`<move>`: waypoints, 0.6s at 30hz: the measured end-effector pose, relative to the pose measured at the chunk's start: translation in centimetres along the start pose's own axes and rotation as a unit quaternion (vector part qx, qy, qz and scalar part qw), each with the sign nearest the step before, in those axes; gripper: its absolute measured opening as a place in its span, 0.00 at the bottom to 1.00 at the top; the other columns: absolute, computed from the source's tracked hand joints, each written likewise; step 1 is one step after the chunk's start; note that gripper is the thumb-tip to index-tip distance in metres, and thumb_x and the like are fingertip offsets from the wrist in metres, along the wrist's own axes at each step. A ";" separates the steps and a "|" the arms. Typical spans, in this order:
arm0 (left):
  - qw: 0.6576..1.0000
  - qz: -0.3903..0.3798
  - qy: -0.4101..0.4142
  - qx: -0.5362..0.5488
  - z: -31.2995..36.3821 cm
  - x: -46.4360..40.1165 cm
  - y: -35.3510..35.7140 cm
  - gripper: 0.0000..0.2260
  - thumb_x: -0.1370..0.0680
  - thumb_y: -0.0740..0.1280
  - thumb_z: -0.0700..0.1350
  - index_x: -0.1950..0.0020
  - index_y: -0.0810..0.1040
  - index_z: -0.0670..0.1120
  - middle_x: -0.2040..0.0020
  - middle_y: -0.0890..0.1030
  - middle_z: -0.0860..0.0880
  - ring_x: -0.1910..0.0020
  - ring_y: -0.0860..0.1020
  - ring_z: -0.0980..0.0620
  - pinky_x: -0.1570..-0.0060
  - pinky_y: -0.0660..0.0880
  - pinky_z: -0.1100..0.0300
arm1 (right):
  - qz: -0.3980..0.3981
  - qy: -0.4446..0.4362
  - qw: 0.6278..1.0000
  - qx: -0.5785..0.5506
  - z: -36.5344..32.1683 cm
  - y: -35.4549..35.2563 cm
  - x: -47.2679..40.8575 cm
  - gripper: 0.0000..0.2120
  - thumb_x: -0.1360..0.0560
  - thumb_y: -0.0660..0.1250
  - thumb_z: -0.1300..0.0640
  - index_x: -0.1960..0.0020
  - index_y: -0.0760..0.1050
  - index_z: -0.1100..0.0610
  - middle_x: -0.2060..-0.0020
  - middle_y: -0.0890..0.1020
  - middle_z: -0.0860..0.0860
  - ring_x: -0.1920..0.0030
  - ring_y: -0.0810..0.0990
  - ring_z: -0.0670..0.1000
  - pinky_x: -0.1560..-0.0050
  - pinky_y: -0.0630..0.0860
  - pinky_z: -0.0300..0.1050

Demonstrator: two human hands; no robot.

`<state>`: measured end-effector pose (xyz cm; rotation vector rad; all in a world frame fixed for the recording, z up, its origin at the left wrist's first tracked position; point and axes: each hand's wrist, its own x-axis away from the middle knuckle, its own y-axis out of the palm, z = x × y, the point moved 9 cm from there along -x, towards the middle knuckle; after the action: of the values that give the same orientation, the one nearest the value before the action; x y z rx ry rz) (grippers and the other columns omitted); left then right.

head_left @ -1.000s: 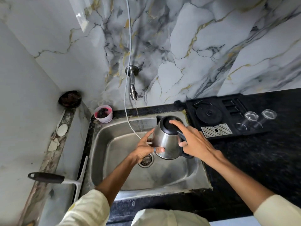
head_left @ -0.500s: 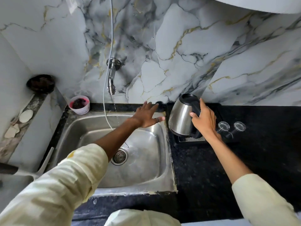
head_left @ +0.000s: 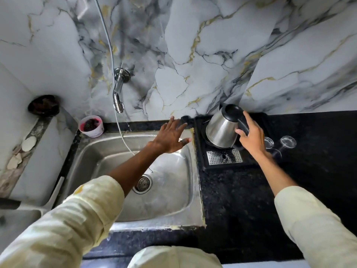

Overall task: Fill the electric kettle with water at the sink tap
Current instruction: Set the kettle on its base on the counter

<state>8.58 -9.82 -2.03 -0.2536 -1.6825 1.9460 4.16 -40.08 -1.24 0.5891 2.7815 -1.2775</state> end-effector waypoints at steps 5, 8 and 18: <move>1.000 -0.006 0.002 0.011 1.6 -0.8 0.1 0.34 0.16 0.56 0.64 0.15 0.55 0.49 0.14 0.52 0.40 0.14 0.43 0.39 0.18 0.49 0.37 | 0.032 0.011 0.998 -0.046 0.6 -0.6 -0.1 0.35 0.26 0.76 0.63 0.22 0.68 0.54 0.34 0.81 0.63 0.34 0.79 0.64 0.35 0.75 0.56; 1.000 -0.003 0.013 0.005 2.5 -0.9 0.4 0.34 0.16 0.55 0.65 0.15 0.55 0.49 0.14 0.52 0.41 0.14 0.42 0.40 0.18 0.48 0.37 | 0.077 -0.007 0.996 -0.052 -0.5 -0.8 -0.2 0.32 0.26 0.76 0.63 0.25 0.72 0.55 0.42 0.83 0.64 0.42 0.81 0.65 0.43 0.77 0.57; 0.996 0.034 0.002 -0.086 2.8 -1.9 0.4 0.36 0.16 0.49 0.67 0.14 0.50 0.47 0.14 0.51 0.42 0.14 0.42 0.40 0.17 0.45 0.41 | 0.045 -0.026 0.997 -0.050 -2.7 2.2 -1.1 0.32 0.26 0.75 0.64 0.24 0.71 0.57 0.46 0.82 0.65 0.46 0.81 0.66 0.45 0.76 0.55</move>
<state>8.72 -13.18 -2.24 -0.3847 -1.8624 1.8490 6.32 -37.20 -0.84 0.6568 2.7243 -1.1146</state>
